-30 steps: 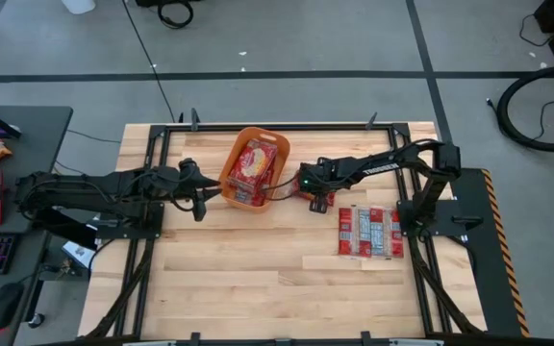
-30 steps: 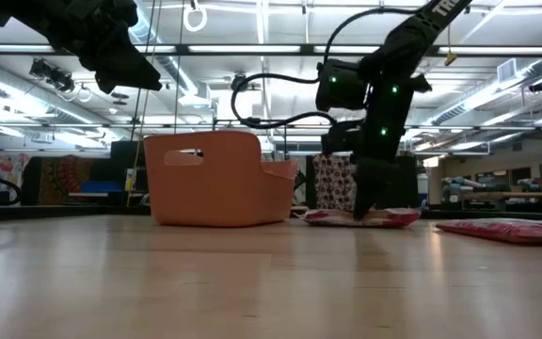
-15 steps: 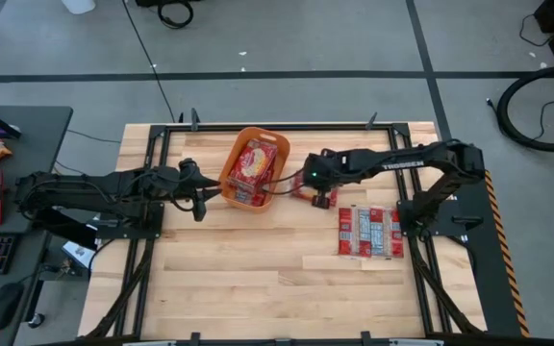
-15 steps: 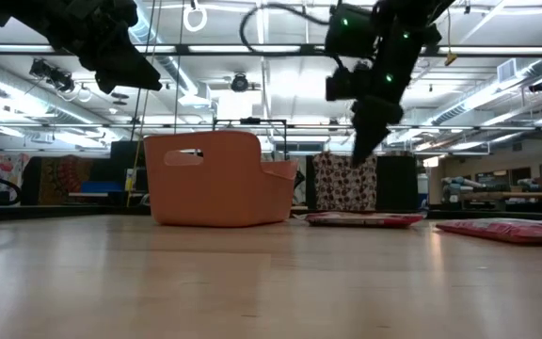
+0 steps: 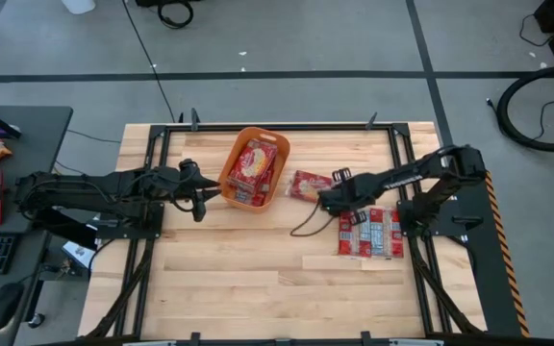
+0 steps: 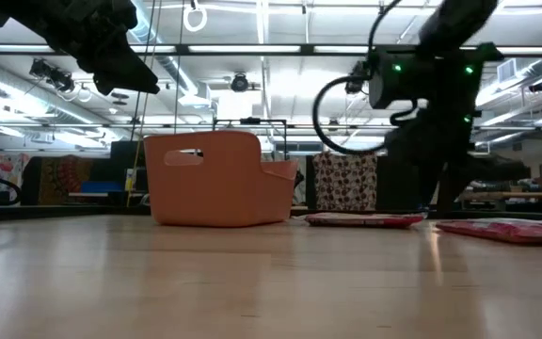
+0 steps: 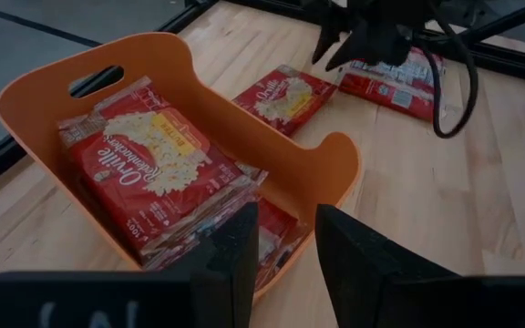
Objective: Sort popcorn bags into baskets
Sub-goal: Put the red popcorn pack into the orange bin
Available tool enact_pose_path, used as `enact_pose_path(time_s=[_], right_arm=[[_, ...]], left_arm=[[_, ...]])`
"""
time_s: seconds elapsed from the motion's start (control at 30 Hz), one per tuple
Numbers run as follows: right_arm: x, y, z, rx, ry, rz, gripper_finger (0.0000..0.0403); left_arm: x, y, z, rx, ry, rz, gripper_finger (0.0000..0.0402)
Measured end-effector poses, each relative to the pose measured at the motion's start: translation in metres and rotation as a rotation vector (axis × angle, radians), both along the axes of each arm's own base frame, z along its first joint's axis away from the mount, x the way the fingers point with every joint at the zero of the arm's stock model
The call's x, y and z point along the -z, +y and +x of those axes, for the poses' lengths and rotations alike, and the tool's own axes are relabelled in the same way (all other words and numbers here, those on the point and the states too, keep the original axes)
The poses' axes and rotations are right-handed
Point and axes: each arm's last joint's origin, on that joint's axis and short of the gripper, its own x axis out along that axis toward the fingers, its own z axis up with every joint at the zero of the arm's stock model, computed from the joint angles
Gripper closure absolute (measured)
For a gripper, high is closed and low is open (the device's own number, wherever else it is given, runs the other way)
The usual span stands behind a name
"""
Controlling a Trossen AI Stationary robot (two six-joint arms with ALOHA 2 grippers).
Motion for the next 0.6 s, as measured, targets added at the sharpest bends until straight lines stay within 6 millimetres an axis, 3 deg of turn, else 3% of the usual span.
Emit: enact_pose_path(time_s=[0.27, 0.6], right_arm=[[0.017, 0.007, 0.0, -0.091, -0.092, -0.092, 0.0268], [0.028, 0.004, 0.0, -0.195, -0.174, -0.067, 0.0286]], left_arm=[[0.0, 0.0, 0.0, 0.0, 0.0, 0.0, 0.0285], [0.0, 0.0, 0.0, 0.0, -0.002, 0.0, 0.0285]])
